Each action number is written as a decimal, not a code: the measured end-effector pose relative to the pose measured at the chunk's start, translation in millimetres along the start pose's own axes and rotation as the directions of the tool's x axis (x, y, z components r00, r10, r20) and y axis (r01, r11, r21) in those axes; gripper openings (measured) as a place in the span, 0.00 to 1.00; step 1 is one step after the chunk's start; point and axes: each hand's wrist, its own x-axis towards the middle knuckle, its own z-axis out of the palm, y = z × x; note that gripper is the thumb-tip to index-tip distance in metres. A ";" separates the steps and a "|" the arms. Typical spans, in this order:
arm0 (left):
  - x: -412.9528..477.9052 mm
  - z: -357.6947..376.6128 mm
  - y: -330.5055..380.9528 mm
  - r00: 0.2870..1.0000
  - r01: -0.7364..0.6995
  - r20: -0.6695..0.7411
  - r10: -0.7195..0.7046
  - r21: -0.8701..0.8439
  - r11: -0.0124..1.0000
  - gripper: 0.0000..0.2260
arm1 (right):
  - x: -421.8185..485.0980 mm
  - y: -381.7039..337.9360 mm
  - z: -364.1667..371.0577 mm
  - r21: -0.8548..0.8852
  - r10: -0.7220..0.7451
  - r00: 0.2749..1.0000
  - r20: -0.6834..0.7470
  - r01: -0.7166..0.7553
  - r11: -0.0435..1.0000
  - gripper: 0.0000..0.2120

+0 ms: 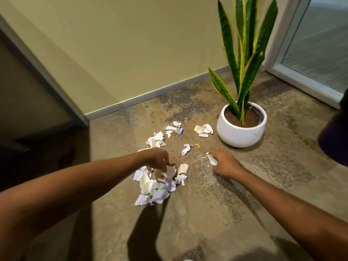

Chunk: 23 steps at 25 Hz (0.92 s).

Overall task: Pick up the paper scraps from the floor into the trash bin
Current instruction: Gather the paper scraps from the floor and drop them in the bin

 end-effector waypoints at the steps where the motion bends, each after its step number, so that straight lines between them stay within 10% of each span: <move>1: -4.8 7.1 -10.0 0.999 0.027 0.022 -0.028 0.050 0.998 0.19 | -1.2 3.0 8.1 -0.052 0.014 1.000 0.023 -0.013 0.999 0.34; 9: -27.2 61.0 -65.4 0.962 0.111 0.237 -0.138 0.121 0.986 0.26 | -39.8 -29.7 61.9 -0.169 -0.096 0.995 0.004 0.095 0.981 0.23; 13: -28.1 89.1 -75.6 0.970 0.182 0.186 -0.158 -0.120 0.976 0.50 | -57.0 -59.1 92.0 -0.025 -0.153 0.987 0.050 0.154 0.988 0.22; 17: -28.1 123.3 -70.0 0.988 0.089 -0.124 -0.096 -0.061 0.994 0.45 | -62.2 -84.2 116.4 0.129 -0.149 0.970 0.192 0.126 0.984 0.45; 23: -24.9 121.1 -52.6 0.980 0.051 -0.161 -0.114 -0.351 0.935 0.29 | -52.0 -106.1 130.7 0.263 -0.088 0.972 0.218 0.028 0.964 0.43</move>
